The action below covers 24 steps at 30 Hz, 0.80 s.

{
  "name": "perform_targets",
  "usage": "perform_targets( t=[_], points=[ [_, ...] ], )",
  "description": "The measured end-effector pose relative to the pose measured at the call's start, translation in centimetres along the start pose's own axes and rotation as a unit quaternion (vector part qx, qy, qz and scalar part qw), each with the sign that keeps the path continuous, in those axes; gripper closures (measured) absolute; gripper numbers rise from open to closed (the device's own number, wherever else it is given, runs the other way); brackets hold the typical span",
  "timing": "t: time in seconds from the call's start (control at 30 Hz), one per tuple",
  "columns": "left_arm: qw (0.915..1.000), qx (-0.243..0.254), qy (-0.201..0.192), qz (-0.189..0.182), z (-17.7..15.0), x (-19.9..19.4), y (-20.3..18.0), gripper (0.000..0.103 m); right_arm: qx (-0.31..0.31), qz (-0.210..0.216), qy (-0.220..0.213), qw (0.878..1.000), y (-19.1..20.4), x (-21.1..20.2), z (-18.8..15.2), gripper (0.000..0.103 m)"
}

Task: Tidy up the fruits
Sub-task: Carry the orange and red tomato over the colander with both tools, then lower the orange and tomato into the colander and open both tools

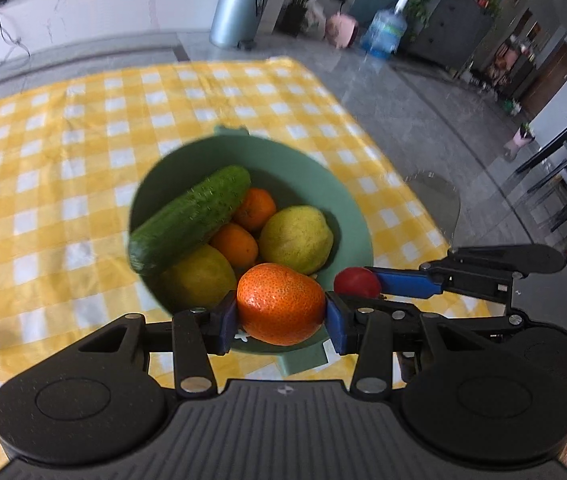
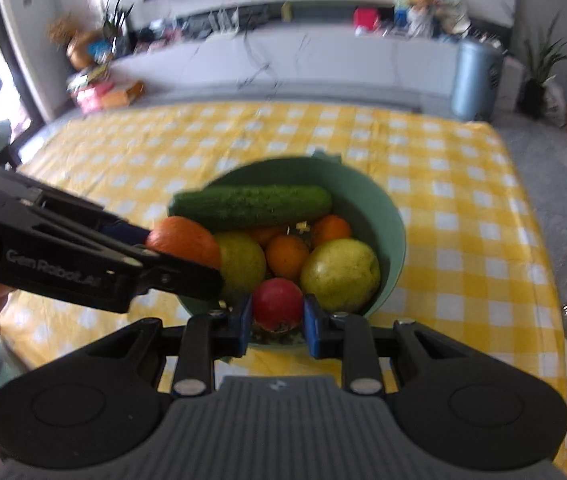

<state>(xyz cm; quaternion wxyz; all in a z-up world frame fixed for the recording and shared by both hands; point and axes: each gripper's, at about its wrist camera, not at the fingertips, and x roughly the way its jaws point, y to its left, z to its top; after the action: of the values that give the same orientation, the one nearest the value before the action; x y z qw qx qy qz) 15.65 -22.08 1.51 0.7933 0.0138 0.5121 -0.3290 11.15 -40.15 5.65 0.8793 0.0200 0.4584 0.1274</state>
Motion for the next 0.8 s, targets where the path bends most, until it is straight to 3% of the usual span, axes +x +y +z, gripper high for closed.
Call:
perform_targets(
  t=[0.43,0.8],
  points=[
    [0.9934,-0.065,0.094,0.01,1.4,4.3,1.8,0.053,-0.066,0.032,0.099,0.992,-2.0,4.3,2.3,0.08],
    [0.9892,-0.075,0.125,0.015,2.1,5.6,1.4,0.052,-0.104,0.049,0.159,0.981,-2.0,6.6,3.5,0.08]
  ],
)
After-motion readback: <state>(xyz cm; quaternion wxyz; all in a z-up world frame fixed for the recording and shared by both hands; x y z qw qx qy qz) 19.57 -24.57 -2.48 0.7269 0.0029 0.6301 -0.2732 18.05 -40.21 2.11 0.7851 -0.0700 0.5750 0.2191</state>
